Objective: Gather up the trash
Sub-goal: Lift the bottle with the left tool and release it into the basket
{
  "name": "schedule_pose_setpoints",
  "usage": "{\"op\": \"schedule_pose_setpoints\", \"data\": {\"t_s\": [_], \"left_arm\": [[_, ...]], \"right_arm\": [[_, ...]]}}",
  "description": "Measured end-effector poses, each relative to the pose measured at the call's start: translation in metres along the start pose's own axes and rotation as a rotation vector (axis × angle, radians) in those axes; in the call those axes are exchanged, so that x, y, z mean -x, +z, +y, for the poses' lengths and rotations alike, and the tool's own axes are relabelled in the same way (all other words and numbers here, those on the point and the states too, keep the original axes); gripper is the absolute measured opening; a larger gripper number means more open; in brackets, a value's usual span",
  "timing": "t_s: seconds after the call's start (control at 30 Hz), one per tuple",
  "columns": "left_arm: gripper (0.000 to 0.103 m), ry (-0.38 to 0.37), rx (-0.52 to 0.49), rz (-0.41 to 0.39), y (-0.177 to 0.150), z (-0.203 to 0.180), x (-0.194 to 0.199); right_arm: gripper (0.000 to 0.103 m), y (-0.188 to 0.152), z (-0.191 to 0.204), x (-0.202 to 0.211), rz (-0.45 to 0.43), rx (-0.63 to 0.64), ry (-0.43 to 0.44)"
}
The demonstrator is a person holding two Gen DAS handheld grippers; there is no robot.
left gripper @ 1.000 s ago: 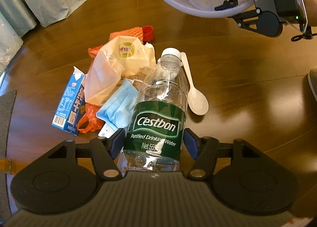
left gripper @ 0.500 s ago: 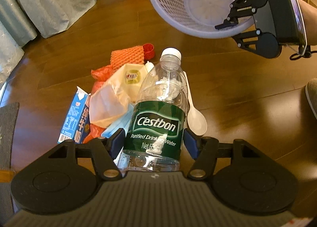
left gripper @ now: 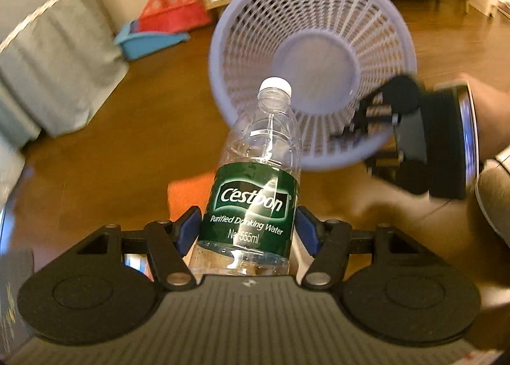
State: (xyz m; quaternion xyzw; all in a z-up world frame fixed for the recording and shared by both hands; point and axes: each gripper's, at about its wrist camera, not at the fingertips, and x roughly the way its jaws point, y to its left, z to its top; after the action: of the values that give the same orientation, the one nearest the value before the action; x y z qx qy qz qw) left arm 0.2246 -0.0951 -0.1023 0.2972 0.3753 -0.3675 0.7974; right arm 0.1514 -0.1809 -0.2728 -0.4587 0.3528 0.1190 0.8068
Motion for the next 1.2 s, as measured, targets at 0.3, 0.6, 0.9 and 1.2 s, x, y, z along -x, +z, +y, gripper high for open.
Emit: {"op": "schedule_pose_setpoints", "data": {"t_s": [0.3, 0.6, 0.9, 1.2], "left_arm": [[0.067, -0.112, -0.031, -0.086, 0.081, -0.026, -0.055], [0.075, -0.052, 0.152, -0.184, 0.057, -0.001, -0.029], [0.075, 0.108, 0.378, -0.088, -0.035, 0.058, -0.003], [0.075, 0.164, 0.436, -0.048, -0.09, 0.066, 0.001]], "right_arm": [[0.003, -0.002, -0.005, 0.003, -0.005, -0.027, 0.002], [0.003, -0.002, -0.009, 0.004, -0.009, -0.058, -0.001], [0.003, -0.003, -0.013, 0.003, -0.004, -0.061, 0.0], [0.003, -0.004, -0.011, 0.001, -0.001, -0.053, -0.004]]}}
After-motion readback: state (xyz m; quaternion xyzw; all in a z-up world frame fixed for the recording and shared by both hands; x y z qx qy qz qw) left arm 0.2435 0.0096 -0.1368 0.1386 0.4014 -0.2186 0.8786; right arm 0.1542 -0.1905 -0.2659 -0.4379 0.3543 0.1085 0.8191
